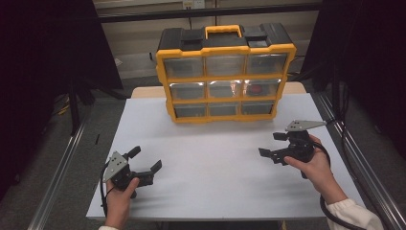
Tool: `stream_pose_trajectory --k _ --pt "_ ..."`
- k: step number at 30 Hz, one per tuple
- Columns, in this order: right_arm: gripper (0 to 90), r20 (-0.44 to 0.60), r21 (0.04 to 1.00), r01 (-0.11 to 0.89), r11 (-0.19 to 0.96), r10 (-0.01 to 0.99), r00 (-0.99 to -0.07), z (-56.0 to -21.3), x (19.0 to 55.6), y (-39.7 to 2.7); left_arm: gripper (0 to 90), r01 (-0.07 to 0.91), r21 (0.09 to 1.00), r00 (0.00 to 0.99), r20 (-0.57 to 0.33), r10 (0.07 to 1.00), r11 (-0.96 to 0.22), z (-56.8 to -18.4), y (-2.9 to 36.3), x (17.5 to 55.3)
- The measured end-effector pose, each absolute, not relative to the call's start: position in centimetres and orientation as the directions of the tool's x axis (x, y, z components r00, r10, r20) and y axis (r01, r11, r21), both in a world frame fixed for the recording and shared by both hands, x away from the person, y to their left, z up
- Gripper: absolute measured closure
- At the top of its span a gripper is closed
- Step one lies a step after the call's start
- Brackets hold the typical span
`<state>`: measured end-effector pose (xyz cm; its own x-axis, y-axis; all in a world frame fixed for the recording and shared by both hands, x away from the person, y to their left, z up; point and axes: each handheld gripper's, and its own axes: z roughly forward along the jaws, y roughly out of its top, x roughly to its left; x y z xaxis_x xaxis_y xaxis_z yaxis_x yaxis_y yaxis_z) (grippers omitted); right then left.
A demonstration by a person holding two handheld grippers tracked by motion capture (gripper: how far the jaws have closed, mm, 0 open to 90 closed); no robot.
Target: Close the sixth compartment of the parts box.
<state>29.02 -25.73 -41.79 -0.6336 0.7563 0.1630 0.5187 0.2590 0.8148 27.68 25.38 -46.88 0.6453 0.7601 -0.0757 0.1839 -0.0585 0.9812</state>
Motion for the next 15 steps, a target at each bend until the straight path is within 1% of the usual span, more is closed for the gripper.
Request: stream_pose_trajectory --k 15 --pt "10.8 0.163 0.832 0.503 0.234 0.763 -0.625 -43.0 28.0 -26.6 1.2 0.183 0.981 0.645 -0.074 0.761 -0.060 -46.9 25.4 27.7"
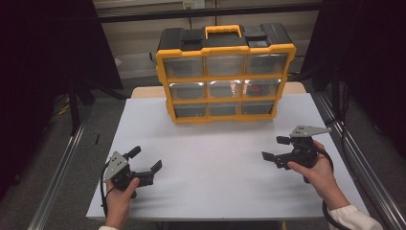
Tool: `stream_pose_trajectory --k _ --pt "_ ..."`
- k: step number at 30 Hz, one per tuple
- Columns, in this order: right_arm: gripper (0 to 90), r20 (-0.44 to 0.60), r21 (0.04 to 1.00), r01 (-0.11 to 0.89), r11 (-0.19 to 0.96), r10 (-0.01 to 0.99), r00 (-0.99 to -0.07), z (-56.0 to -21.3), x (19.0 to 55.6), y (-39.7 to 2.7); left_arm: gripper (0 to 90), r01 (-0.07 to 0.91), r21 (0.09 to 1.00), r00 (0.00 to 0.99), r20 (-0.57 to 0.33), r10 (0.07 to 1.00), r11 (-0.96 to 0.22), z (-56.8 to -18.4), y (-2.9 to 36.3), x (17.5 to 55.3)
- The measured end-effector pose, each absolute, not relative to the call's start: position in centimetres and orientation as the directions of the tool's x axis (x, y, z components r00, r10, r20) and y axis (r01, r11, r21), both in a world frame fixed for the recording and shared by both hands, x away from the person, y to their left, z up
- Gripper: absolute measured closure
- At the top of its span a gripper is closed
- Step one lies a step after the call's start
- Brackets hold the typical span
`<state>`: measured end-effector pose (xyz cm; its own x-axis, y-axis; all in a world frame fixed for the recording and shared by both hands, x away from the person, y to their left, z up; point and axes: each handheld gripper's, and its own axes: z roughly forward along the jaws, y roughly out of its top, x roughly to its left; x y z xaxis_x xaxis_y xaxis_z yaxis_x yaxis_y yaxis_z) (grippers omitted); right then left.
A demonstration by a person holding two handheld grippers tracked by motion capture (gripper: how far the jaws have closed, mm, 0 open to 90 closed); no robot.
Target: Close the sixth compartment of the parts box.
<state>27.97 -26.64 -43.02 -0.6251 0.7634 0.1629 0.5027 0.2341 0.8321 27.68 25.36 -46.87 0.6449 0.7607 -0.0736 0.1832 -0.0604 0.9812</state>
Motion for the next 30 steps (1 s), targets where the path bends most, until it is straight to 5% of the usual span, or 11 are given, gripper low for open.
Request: stream_pose_trajectory --k 30 --pt "9.9 0.171 0.853 0.485 0.193 0.774 -0.610 -45.0 26.2 -28.1 1.2 0.185 0.981 0.645 -0.072 0.761 -0.064 -46.9 25.3 27.7"
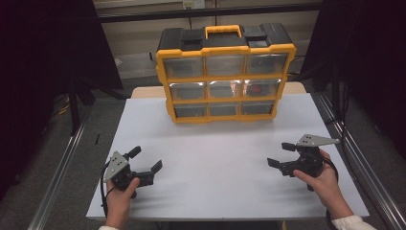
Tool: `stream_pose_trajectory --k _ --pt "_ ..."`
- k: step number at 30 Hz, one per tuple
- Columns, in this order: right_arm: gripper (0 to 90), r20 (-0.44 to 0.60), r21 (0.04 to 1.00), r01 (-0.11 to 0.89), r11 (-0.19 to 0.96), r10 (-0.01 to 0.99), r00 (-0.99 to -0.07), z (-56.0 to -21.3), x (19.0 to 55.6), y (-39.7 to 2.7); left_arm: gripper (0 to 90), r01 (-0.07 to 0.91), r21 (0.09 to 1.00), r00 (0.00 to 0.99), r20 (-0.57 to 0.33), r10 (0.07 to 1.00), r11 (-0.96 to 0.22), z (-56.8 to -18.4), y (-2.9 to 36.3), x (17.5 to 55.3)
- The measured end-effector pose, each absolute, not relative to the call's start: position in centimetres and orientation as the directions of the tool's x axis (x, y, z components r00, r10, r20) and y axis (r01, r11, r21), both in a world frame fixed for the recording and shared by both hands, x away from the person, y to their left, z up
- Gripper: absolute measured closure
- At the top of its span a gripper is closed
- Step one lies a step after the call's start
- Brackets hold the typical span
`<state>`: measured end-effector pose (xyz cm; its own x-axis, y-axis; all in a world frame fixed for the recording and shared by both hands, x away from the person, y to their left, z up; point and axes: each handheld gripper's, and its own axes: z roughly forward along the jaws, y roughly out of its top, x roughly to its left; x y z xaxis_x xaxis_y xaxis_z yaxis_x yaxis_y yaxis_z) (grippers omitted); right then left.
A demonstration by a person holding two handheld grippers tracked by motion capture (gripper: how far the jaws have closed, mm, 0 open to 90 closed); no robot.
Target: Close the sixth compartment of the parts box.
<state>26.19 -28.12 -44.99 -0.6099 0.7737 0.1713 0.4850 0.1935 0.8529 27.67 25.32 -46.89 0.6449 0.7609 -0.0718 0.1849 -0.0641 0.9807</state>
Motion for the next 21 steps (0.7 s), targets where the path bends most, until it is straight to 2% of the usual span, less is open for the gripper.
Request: stream_pose_trajectory --k 21 --pt "9.6 0.167 0.868 0.468 0.166 0.790 -0.590 -45.9 25.0 -29.2 1.2 0.184 0.981 0.653 -0.069 0.754 -0.069 -46.9 25.3 27.8"
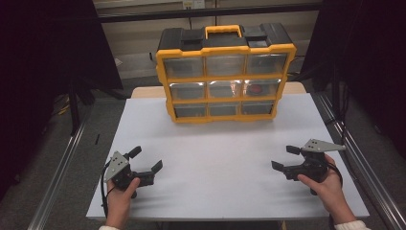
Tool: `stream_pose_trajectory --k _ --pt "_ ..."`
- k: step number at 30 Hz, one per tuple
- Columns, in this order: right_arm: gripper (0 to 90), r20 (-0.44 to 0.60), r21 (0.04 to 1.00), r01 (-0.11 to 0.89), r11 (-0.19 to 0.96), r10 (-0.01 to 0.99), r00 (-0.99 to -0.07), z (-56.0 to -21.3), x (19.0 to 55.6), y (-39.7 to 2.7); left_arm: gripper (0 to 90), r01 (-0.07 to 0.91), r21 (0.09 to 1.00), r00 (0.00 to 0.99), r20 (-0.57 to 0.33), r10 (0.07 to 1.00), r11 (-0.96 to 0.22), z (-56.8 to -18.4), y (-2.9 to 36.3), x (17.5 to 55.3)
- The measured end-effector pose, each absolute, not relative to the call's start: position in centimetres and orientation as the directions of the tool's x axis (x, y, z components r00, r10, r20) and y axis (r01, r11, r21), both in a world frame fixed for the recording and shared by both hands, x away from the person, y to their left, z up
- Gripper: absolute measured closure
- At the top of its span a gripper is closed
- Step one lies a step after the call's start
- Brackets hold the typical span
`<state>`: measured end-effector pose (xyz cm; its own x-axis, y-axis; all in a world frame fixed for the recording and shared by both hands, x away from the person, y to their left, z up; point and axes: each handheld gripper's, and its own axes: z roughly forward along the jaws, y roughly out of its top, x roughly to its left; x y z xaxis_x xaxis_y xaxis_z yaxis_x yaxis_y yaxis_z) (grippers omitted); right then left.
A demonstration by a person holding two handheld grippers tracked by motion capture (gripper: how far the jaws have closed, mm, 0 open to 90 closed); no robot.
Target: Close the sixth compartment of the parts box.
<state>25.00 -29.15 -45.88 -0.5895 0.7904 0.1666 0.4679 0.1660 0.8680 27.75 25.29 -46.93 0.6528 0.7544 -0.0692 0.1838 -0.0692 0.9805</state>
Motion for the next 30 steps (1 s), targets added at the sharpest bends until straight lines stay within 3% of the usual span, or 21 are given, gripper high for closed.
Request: stream_pose_trajectory --k 30 --pt "8.1 0.129 0.901 0.405 0.155 0.797 -0.591 -46.9 23.4 -29.9 1.2 0.185 0.980 0.656 -0.069 0.752 -0.071 -47.0 25.0 27.8"
